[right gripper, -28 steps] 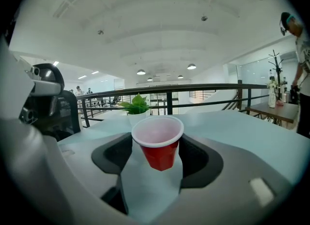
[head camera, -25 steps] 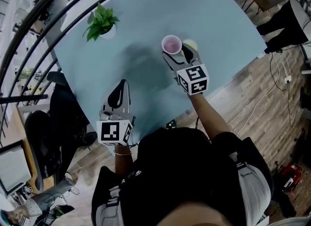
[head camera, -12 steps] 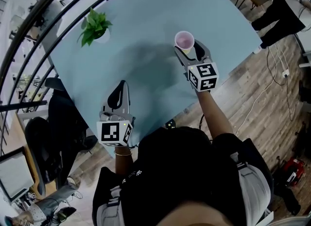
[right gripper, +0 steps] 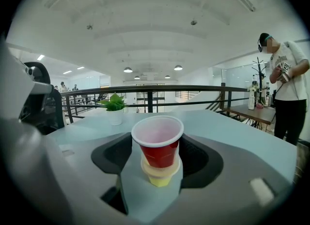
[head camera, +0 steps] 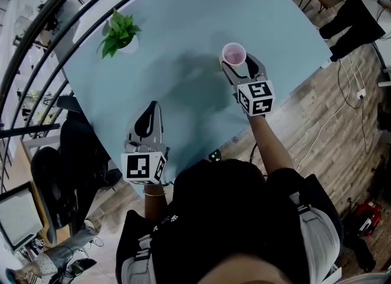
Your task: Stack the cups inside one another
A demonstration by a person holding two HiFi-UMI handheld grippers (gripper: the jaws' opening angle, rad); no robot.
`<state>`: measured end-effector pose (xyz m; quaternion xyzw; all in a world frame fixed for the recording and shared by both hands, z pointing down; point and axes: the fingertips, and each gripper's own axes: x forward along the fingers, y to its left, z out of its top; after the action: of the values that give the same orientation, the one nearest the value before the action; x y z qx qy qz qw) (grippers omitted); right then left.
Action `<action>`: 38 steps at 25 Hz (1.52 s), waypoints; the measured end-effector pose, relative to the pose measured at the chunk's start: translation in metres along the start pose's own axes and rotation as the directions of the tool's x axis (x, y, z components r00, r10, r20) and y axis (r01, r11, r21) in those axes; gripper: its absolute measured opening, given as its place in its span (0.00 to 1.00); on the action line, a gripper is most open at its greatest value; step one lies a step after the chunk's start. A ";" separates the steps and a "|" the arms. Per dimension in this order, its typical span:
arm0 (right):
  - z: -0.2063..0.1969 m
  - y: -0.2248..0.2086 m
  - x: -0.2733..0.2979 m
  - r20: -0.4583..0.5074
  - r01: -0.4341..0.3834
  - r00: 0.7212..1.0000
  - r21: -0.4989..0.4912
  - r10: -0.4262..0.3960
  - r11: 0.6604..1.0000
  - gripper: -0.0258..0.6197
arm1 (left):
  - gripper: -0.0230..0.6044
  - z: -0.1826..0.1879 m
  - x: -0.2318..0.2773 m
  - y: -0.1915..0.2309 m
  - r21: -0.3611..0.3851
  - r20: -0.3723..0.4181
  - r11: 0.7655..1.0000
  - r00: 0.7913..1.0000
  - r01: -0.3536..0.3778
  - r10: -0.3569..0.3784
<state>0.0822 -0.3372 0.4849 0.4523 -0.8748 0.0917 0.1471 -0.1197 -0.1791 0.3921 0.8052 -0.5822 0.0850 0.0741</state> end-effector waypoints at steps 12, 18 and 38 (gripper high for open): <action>-0.024 0.002 0.009 -0.057 -0.021 0.998 0.003 0.021 1.000 0.51 | 0.02 -0.003 -0.001 0.000 0.004 -0.016 1.000 1.000 -0.013 0.013; -0.029 0.001 0.013 -0.074 -0.014 0.997 -0.016 0.013 1.000 0.51 | 0.02 -0.004 0.000 0.000 0.003 -0.020 1.000 1.000 -0.010 0.010; -0.003 0.000 -0.008 0.013 0.006 1.000 -0.006 -0.006 1.000 0.55 | 0.02 0.000 -0.002 -0.008 0.004 -0.001 1.000 1.000 -0.002 0.002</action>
<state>0.0867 -0.3301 0.4847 0.4553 -0.8746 0.0855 0.1430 -0.1125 -0.1747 0.3916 0.8048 -0.5827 0.0865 0.0729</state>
